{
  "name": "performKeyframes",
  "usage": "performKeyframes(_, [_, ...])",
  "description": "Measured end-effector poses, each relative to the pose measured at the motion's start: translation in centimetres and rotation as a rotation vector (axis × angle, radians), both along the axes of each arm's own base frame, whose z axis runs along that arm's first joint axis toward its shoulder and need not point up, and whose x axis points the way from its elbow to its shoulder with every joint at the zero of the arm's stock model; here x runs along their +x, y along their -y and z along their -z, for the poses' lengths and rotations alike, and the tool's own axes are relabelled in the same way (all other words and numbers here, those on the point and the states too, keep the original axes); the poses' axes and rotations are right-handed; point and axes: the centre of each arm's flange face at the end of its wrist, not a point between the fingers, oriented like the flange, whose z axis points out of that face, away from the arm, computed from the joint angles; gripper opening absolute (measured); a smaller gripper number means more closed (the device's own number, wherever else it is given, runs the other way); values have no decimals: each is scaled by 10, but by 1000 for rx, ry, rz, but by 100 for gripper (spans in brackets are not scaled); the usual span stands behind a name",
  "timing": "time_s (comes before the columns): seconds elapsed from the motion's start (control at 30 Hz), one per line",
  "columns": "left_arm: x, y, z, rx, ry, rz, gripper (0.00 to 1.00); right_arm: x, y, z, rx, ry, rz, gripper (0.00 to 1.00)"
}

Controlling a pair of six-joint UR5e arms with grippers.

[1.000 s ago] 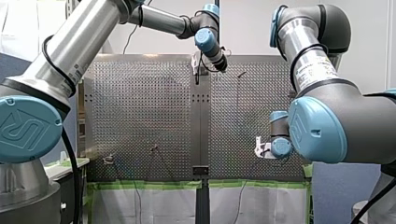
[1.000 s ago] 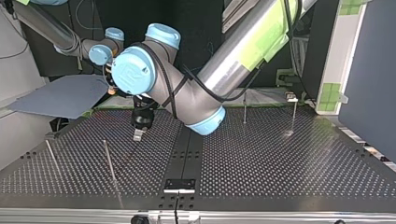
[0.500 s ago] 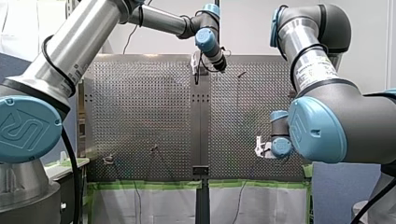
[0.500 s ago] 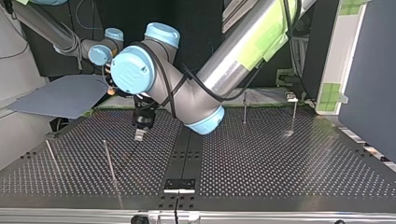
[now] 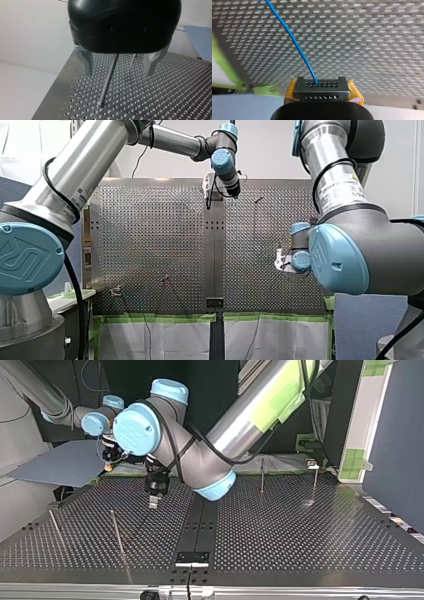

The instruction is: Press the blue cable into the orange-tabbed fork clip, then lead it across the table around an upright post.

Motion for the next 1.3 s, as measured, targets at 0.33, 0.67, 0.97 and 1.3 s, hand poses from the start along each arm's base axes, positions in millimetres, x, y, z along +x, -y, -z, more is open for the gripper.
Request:
performKeyframes(0.33, [-9,3,20,26,-28,11,100,11,21,-86,-85,31,-23,0])
performKeyframes(0.67, [-15,9,20,10,-20,22,100,11,21,-153,-126,42,-30,0])
performKeyframes(0.97, [-16,11,20,9,-20,26,100,12,8,-204,-147,47,-57,0])
performKeyframes(1.3, [-17,14,19,-39,-18,27,100,11,-9,-259,-210,69,-78,0])
